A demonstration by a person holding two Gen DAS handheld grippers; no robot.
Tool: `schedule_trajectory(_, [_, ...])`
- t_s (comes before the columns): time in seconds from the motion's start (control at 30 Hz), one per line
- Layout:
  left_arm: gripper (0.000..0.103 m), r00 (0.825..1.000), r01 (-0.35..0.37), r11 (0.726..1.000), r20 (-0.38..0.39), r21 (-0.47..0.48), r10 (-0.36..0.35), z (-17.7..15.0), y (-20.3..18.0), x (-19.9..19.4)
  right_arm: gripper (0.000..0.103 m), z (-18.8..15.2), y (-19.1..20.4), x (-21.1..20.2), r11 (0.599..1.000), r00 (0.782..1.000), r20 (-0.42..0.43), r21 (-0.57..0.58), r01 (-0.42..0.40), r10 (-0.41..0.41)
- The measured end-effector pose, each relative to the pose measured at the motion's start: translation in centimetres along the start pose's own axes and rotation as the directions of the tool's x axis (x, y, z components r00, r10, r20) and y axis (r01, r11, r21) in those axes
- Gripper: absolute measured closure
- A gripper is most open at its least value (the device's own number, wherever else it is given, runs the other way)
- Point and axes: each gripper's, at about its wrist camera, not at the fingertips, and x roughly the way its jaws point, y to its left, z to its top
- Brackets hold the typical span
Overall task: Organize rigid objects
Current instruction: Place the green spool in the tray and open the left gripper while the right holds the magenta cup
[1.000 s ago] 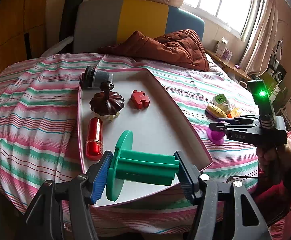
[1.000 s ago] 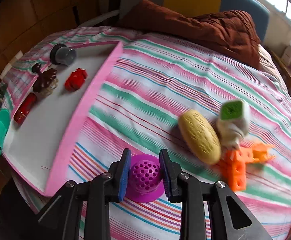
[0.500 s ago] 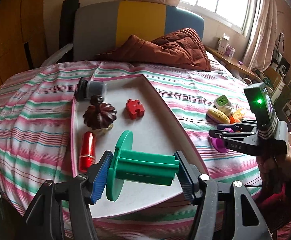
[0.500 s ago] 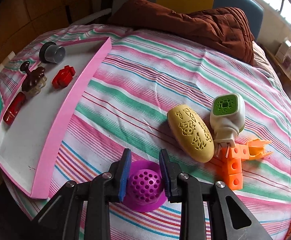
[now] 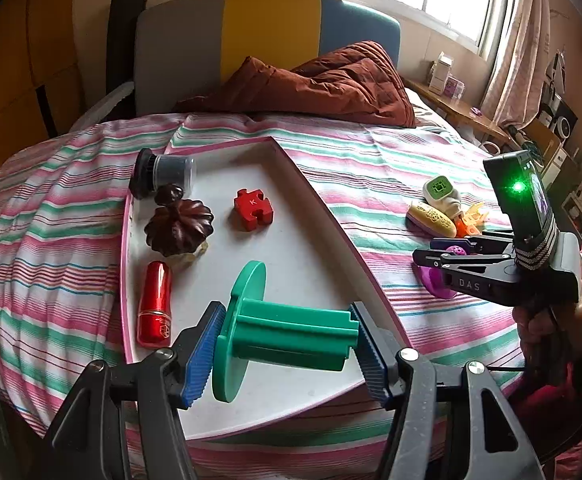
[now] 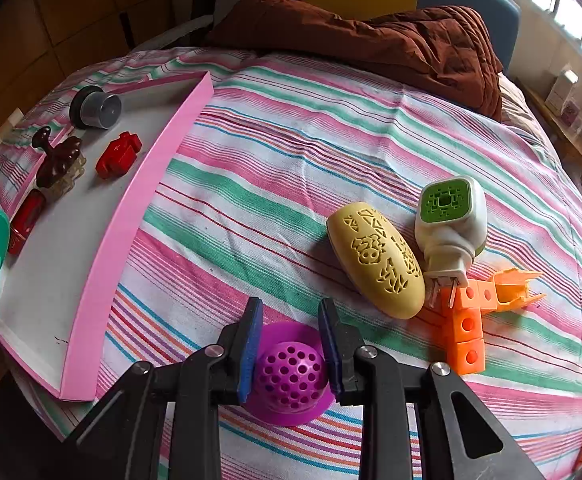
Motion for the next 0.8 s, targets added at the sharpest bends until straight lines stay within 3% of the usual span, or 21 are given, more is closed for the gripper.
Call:
schedule_trajectory(0.23, [0.040, 0.996, 0.077, 0.990, -0.032, -0.117, -0.081, 1.0, 2.2, 0.6, 0.074, 0.0, 0.1, 0.0, 1.000, 1.000, 0.004, -0.010, 0.007, -0.007])
schedule_trajectory(0.37, [0.040, 0.995, 0.081, 0.984, -0.043, -0.157, -0.089, 1.3, 3.4, 1.0, 0.074, 0.0, 0.1, 0.0, 1.000, 1.000, 0.002, -0.010, 0.007, -0.007])
schedule_trajectory(0.57, [0.040, 0.996, 0.065, 0.988, -0.044, -0.143, -0.072, 2.9, 3.5, 2.2, 0.074, 0.0, 0.2, 0.0, 1.000, 1.000, 0.001, -0.012, 0.009, -0.009])
schedule_trajectory(0.8, [0.040, 0.992, 0.045, 0.989, -0.106, -0.139, -0.060, 4.7, 3.6, 6.6, 0.074, 0.0, 0.3, 0.0, 1.000, 1.000, 0.002, -0.015, 0.012, -0.012])
